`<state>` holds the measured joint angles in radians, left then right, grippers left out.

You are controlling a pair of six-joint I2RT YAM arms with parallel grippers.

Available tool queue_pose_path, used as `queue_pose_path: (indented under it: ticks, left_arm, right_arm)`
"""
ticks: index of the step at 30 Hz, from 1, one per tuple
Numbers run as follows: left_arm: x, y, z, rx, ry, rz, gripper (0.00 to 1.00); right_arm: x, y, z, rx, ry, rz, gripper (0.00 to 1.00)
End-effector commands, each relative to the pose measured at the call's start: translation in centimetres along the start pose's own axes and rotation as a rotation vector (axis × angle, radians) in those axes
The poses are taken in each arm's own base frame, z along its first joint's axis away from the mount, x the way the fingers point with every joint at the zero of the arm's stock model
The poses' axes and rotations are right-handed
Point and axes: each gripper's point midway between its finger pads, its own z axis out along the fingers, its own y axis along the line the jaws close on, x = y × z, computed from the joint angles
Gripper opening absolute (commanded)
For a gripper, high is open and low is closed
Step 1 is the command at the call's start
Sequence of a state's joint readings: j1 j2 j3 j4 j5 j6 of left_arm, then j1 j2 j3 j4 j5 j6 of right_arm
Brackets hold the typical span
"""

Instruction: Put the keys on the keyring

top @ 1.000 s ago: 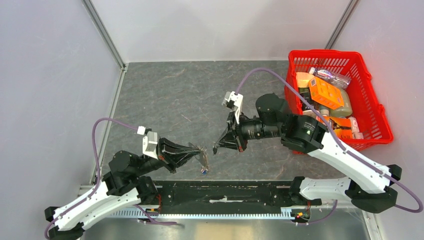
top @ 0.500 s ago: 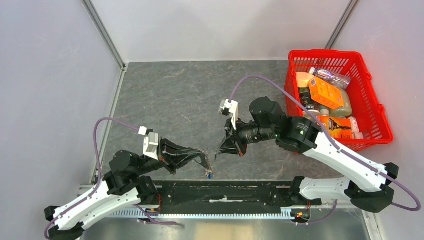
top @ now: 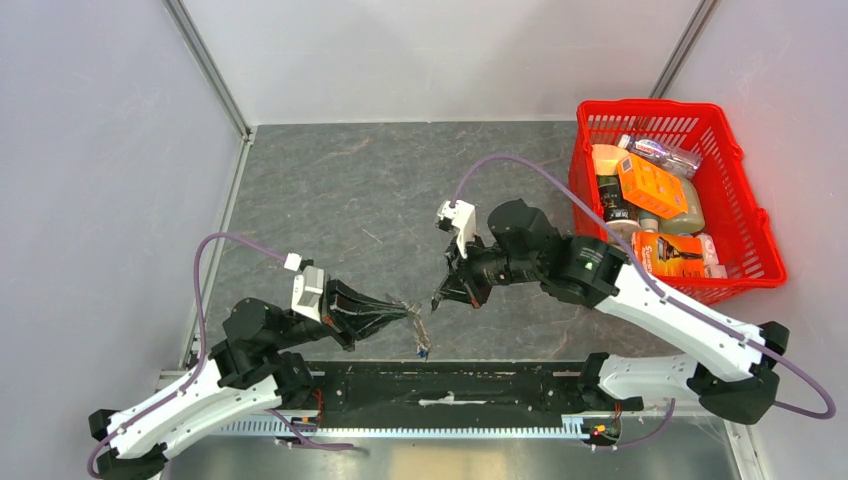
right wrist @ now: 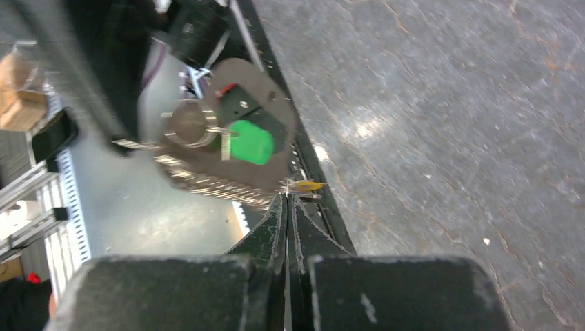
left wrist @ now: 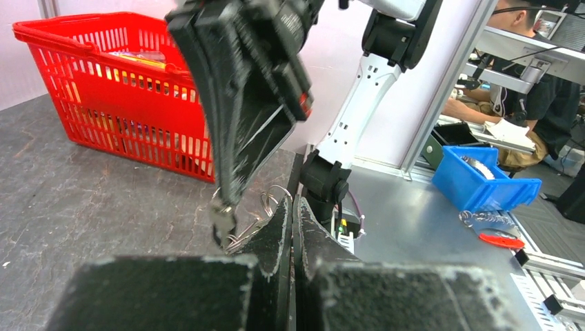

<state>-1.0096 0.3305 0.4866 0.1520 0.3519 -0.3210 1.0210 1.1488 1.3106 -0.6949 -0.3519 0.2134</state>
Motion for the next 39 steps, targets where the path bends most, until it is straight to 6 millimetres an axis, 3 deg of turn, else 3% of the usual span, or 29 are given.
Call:
queue_pose_path:
  ticks: [1,8,14,18,22,31,39]
  left_arm:
    - [-2.6,-1.3,0.2,0.060,-0.077,0.040,0.02]
    - [-2.7,-1.5,0.2,0.065,-0.077,0.038,0.02]
    - [-2.7,-1.5,0.2,0.065,-0.074,0.034,0.02]
    - [-2.7,-1.5,0.2,0.063,-0.073,0.029,0.02]
    - [-2.6,-1.2,0.3,0.049,-0.073,0.028,0.02]
    - [-2.6,1.0,0.5,-0.067,-0.087,0.015,0.02]
    - [-2.5,2.9,0.6,-0.170,-0.096,-0.016,0.02]
  right_arm:
    - [2.2,-4.6,2.7,0.157,0.041,0.043,0.00]
    - [10.4,-11.2,7.1,0.345,0.178,0.205,0.00]
    - [15.5,-13.5,9.6,0.398,0.250,0.287,0.00]
    - [17.7,-14.3,10.4,0.426,0.279,0.328,0.00]
    - [18.0,-15.2,10.3,0.476,0.268,0.337,0.00]
    - [15.5,-15.8,9.3,0.519,0.204,0.314,0.00]
    - [15.7,-17.4,9.5,0.581,0.200,0.343,0.00]
